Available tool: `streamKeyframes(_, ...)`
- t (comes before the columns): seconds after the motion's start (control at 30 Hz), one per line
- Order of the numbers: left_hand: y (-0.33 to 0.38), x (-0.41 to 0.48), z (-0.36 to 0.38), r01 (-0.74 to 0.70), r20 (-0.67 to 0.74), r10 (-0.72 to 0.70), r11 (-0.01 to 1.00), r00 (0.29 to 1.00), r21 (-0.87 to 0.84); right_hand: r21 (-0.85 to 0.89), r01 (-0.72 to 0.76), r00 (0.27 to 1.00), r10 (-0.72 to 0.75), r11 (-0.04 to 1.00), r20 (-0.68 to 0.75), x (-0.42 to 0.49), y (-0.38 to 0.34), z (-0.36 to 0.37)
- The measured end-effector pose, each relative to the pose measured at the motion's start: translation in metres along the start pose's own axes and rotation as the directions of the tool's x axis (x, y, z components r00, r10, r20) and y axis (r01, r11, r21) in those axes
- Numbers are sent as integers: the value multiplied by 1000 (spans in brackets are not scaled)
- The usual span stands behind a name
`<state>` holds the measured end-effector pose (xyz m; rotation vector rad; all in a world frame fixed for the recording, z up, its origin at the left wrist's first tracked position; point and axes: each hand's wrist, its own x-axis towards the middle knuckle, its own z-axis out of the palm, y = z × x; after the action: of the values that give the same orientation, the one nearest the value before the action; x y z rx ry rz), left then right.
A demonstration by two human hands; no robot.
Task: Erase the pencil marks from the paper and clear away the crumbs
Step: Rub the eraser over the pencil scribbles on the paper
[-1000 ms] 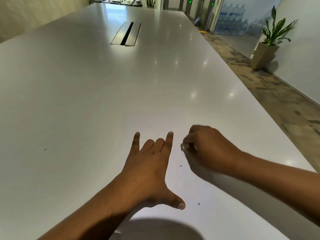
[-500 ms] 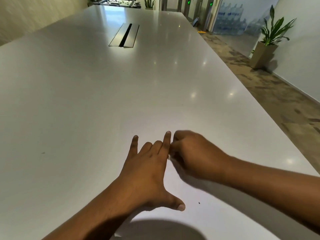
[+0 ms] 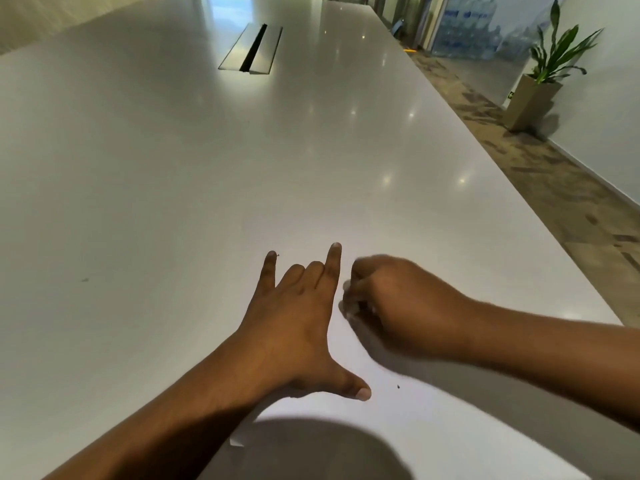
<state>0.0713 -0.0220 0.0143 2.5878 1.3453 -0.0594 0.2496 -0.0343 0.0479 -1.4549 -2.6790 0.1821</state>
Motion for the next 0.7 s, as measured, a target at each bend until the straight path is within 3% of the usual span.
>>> streamKeyframes(0.1,0,0,-1,-8,16,8,1000,1000,9,-57,122,985,-114,991,129,-26,-24,-1)
streamKeyframes(0.23,0,0,0,-9,19,9,1000,1000,7,-110,67,997,-62,992,45,-16,-15,1)
streamKeyframes(0.37,1,0,-1,-15,42,13,999,999,41,-37,155,976,-147,987,161,-29,-29,3)
streamKeyframes(0.5,1,-1,1,-13,47,11,999,999,40,-120,37,999,-37,992,7,-18,-10,0)
streamKeyframes(0.63,1,0,-1,-10,61,7,999,998,45,-88,83,994,-76,993,82,-35,-26,5)
streamKeyframes(0.7,2,-1,-2,-9,65,6,999,998,52,-94,28,998,-22,995,64,-34,-17,0)
